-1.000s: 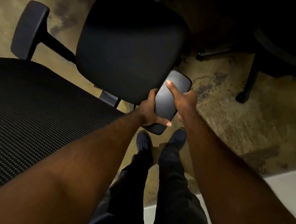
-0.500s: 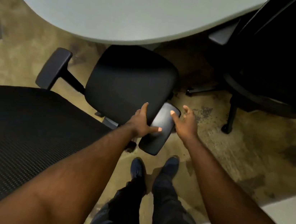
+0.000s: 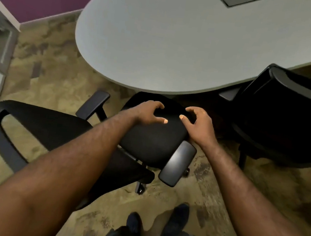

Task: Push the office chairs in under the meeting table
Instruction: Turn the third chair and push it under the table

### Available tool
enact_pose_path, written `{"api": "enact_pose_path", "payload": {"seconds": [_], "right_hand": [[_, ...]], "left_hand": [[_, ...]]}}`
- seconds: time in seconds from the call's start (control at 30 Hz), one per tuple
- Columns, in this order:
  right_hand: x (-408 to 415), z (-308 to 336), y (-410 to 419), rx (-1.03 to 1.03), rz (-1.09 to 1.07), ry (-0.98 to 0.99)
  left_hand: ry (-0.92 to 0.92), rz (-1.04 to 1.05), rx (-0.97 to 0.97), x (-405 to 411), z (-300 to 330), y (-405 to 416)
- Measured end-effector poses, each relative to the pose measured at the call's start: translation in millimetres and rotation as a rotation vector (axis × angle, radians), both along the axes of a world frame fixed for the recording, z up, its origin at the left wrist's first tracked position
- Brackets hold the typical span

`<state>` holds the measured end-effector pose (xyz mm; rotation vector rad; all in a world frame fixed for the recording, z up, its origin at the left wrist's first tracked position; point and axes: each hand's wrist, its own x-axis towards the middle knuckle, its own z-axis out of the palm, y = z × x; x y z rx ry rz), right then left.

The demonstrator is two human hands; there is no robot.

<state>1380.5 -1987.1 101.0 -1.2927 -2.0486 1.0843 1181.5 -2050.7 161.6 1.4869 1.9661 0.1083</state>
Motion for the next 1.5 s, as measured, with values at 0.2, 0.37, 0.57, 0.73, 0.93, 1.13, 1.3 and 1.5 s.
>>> {"api": "enact_pose_path", "payload": {"seconds": [0.2, 0.37, 0.57, 0.73, 0.93, 1.13, 1.3, 1.5], "right_hand": [[-31.9, 60.9, -45.4, 0.041, 0.052, -0.017], [-66.0, 92.1, -117.3, 0.083, 0.071, -0.031], [-114.3, 113.0, -216.8, 0.083, 0.059, -0.016], [-152.5, 116.5, -287.3, 0.173, 0.151, -0.143], [-159.6, 111.2, -315.5, 0.606, 0.08, -0.381], [-160.3, 90.9, -346.9, 0.607, 0.188, -0.59], [-159.8, 96.3, -337.3, 0.568, 0.14, -0.665], [-138.6, 94.3, -319.4, 0.605, 0.131, -0.691]], "left_hand": [[-0.076, -0.079, 0.055, -52.4, 59.0, -54.2], [-0.088, -0.11, 0.171, -122.8, 75.7, -132.0], [-0.03, -0.148, 0.375, -208.2, 75.1, -217.0], [0.048, -0.256, 0.566, -246.1, 60.9, -254.5], [0.148, -0.277, 0.88, -263.8, 49.8, -266.7], [0.29, -0.372, 0.747, -270.9, 39.9, -287.6], [0.404, -0.338, 0.728, -260.0, 37.3, -291.0], [0.458, -0.319, 0.785, -237.1, 31.4, -291.8]]}}
